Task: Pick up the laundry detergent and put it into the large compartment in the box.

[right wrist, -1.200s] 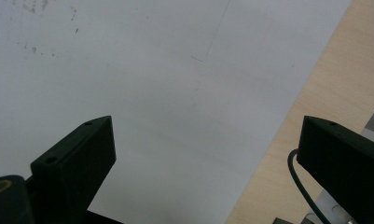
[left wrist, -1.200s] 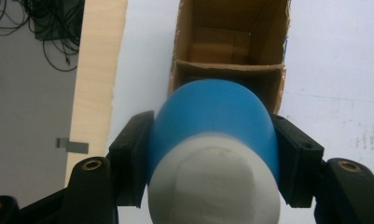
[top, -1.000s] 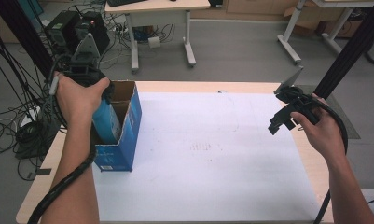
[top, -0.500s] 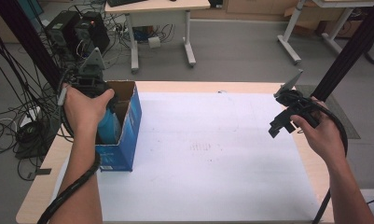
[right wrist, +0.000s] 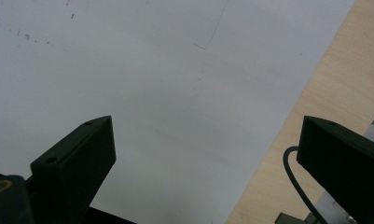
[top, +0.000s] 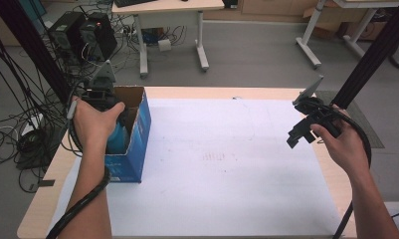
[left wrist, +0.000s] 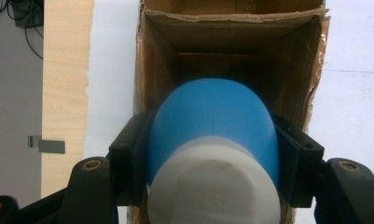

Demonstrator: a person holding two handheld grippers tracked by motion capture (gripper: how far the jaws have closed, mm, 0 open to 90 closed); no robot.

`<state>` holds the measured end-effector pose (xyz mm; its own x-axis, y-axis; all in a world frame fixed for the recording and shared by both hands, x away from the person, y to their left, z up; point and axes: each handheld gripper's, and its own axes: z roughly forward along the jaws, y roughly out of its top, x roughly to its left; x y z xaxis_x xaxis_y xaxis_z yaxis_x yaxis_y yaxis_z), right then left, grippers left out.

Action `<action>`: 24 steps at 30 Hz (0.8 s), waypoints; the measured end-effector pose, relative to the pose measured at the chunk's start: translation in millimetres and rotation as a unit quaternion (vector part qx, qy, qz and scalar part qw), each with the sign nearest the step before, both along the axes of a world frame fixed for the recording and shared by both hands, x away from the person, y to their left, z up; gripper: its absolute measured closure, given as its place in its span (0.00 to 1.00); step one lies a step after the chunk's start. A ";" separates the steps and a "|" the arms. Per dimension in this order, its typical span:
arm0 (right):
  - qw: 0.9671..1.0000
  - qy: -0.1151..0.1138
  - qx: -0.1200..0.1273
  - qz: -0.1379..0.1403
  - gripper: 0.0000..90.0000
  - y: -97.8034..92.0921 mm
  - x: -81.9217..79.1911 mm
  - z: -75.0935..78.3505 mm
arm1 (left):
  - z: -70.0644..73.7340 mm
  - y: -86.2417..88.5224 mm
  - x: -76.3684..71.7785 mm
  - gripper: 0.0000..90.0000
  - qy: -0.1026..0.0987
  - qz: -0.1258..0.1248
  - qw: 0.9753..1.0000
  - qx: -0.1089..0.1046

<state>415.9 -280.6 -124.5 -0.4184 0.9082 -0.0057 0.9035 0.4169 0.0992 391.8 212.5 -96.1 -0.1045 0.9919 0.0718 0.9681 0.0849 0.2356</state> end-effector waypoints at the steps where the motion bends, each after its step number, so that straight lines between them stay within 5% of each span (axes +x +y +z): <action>1: 1.000 0.000 0.000 0.000 0.05 0.1 -0.2 0.0 | -0.8 0.2 0.2 0.43 0.001 -0.001 1.000 0.000; 24: 1.000 0.001 -0.003 -0.001 0.05 -0.2 0.7 -1.1 | -20.3 -1.2 9.8 0.43 0.014 0.003 1.000 0.004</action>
<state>416.6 -280.7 -125.5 -0.4169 0.9089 -0.0103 0.9045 0.4159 0.0943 401.6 211.3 -116.3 -0.1085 0.9907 0.0818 0.9738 0.0894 0.2092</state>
